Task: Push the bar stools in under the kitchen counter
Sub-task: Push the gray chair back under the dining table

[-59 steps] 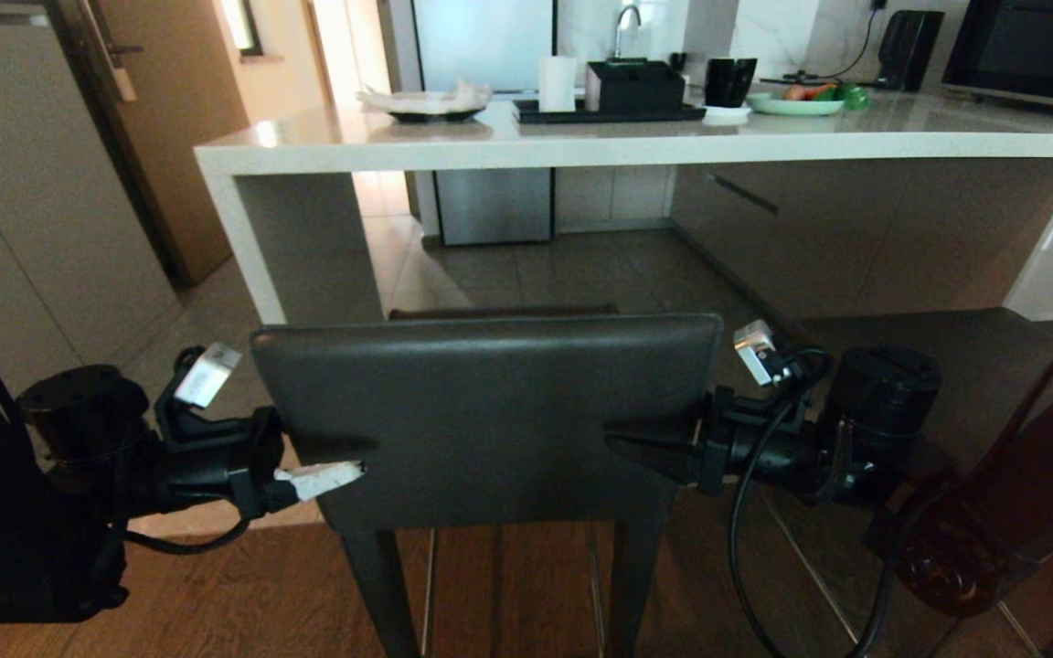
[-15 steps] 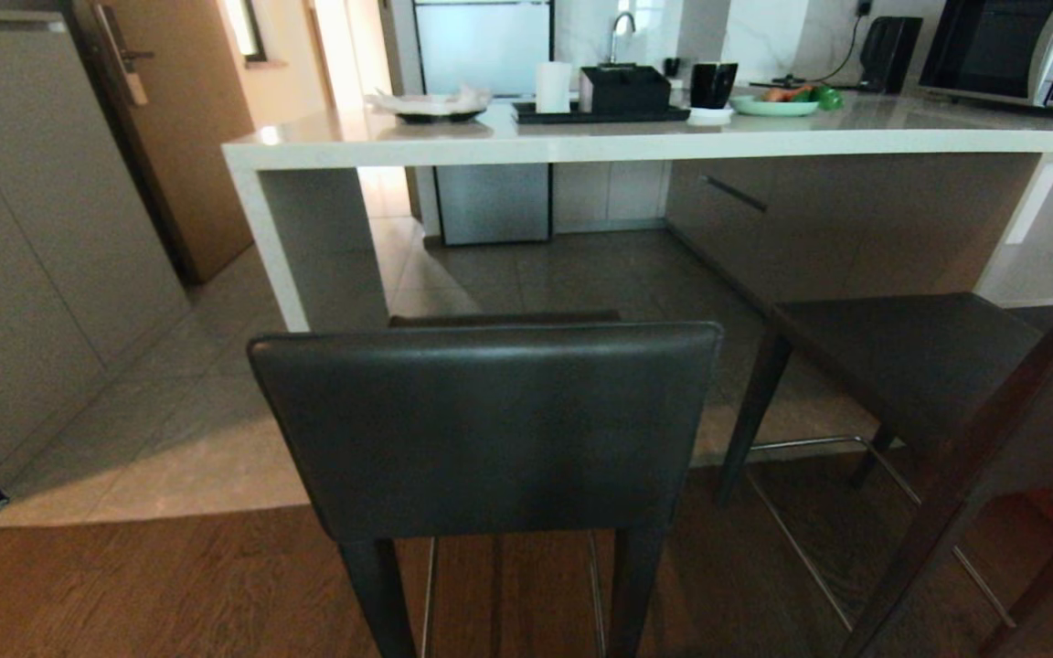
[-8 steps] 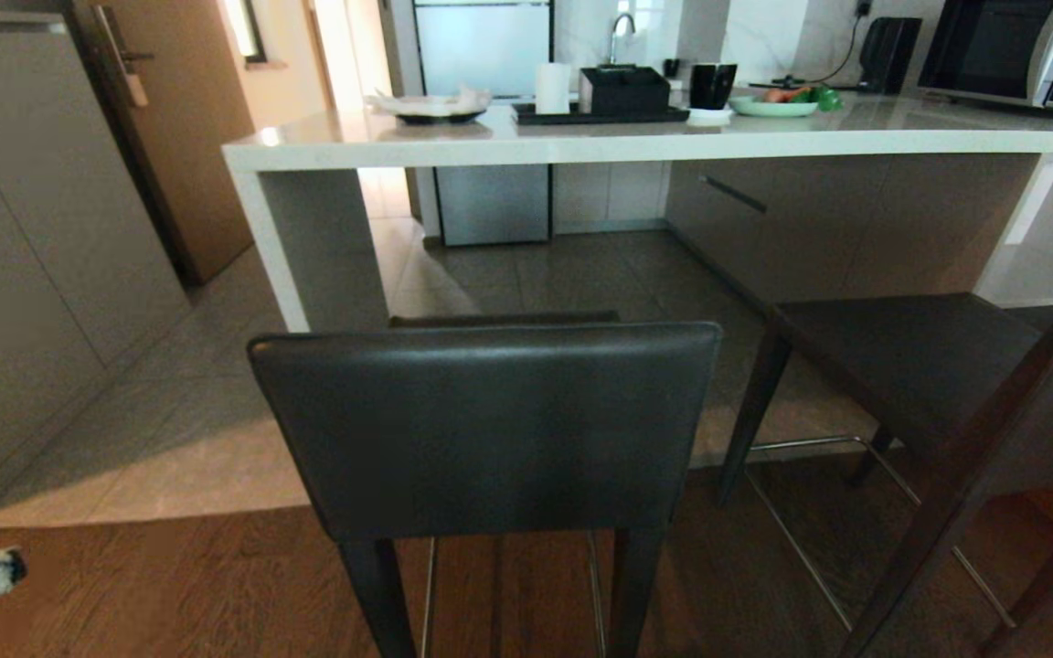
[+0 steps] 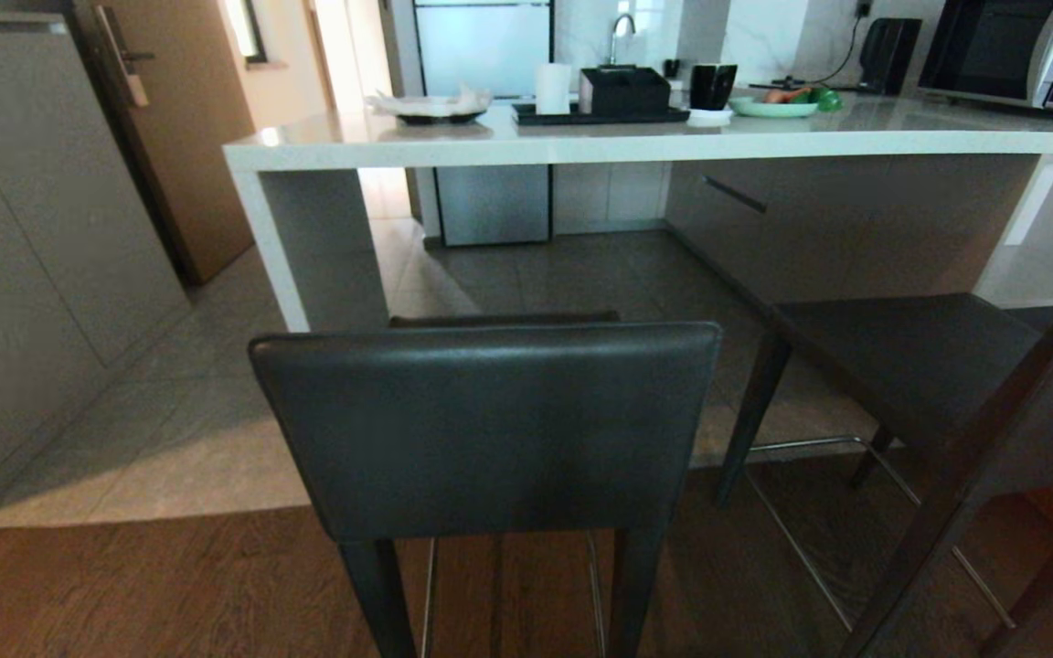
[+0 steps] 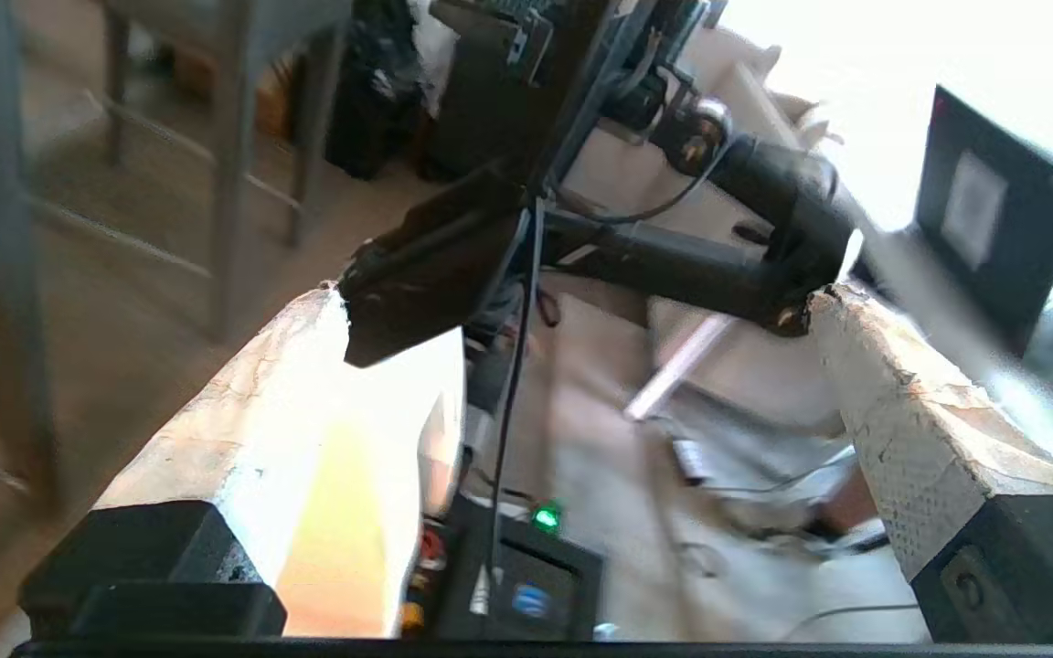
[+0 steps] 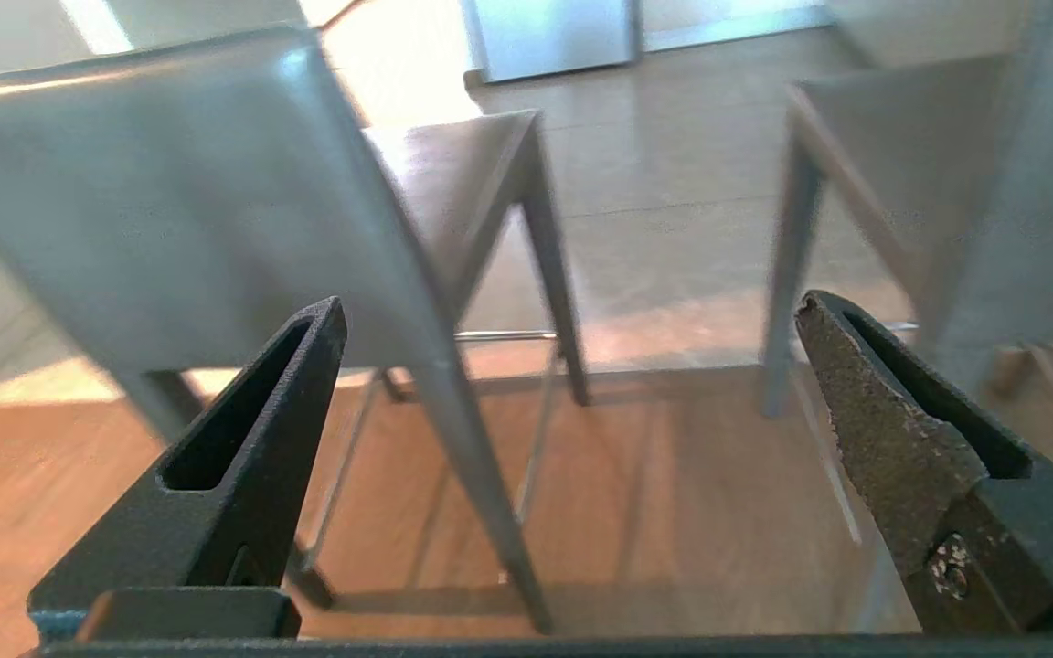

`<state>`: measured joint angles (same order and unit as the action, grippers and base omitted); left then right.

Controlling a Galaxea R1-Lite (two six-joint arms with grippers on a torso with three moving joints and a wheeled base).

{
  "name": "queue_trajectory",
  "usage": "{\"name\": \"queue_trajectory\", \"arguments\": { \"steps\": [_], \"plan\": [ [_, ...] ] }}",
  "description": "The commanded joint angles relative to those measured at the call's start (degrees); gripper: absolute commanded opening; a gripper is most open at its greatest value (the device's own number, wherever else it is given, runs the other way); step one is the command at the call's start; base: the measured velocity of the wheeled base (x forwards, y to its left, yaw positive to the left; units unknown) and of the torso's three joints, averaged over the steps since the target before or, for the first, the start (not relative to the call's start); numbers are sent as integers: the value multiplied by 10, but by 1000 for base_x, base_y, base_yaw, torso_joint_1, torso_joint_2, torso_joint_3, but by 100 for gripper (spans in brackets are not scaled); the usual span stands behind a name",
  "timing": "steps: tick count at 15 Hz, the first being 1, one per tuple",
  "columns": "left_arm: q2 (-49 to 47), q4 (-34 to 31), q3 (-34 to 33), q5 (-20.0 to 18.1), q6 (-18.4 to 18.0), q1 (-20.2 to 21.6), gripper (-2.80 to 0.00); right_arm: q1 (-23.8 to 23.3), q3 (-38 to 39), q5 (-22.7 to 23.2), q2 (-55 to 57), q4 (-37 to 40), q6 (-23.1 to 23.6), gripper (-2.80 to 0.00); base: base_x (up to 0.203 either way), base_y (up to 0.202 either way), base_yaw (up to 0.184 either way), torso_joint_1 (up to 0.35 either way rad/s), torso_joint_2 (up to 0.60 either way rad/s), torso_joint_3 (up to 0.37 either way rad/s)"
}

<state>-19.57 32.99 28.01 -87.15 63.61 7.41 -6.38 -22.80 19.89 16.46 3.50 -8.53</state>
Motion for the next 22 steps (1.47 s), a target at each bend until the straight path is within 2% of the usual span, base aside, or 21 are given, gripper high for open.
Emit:
{"name": "queue_trajectory", "arguments": {
  "steps": [1, 3, 4, 8, 10, 11, 13, 17, 18, 19, 20, 21, 22],
  "plan": [
    [39, 23, -9, 17, 3, 1, 0, 54, -7, 2, 13, -1, 0, 0, 0, 0, 0, 0, 0, 0],
    [39, 16, 11, 5, 5, -6, 0, 119, -14, 0, 13, -1, 0, 0, 0, 0, 0, 0, 0, 0],
    [40, 17, 16, -5, 6, -9, 0, 136, -13, -1, 9, 0, 1, 0, 0, 0, 0, 0, 0, 0],
    [40, 21, 26, -5, 8, -14, 0, 136, 10, -2, -5, -1, 0, 0, 0, 0, 0, 0, 0, 0],
    [31, 18, 64, -5, 30, -42, 0, 138, 8, 3, -4, 0, 1, 0, 0, 0, 0, 0, 0, 0],
    [19, 18, 77, -5, 44, -41, 0, 138, 10, 7, -5, 0, 1, 0, 0, 0, 0, 0, 0, 0],
    [49, 16, 60, -5, 51, -44, 0, 138, 13, 9, -6, -1, 1, 0, 0, 0, 0, 0, 0, 0],
    [143, 17, -41, -5, 73, -67, 0, 138, 10, 3, -6, -1, 2, 0, 0, 0, 0, 0, 0, 0],
    [150, 17, -66, 4, 73, -68, 0, 138, 14, 3, -6, 0, 3, 0, 0, 0, 0, 0, 0, 0],
    [151, 15, -86, 53, 72, -68, 0, 137, 14, 3, -6, 1, 6, 0, 0, 0, 0, 0, 0, 0],
    [152, 13, -114, 118, 72, -69, 0, 127, 11, 6, -5, 6, 11, 0, 0, 0, 0, 0, 0, 0],
    [153, 12, -143, 161, 70, -69, 0, 118, 6, 7, 0, 20, 16, 0, 0, 0, 0, 0, 0, 0],
    [155, 13, -167, 185, 69, -69, 0, 112, 0, 8, 2, 28, 20, 0, 0, 0, 0, 0, 0, 0]
  ]
}}
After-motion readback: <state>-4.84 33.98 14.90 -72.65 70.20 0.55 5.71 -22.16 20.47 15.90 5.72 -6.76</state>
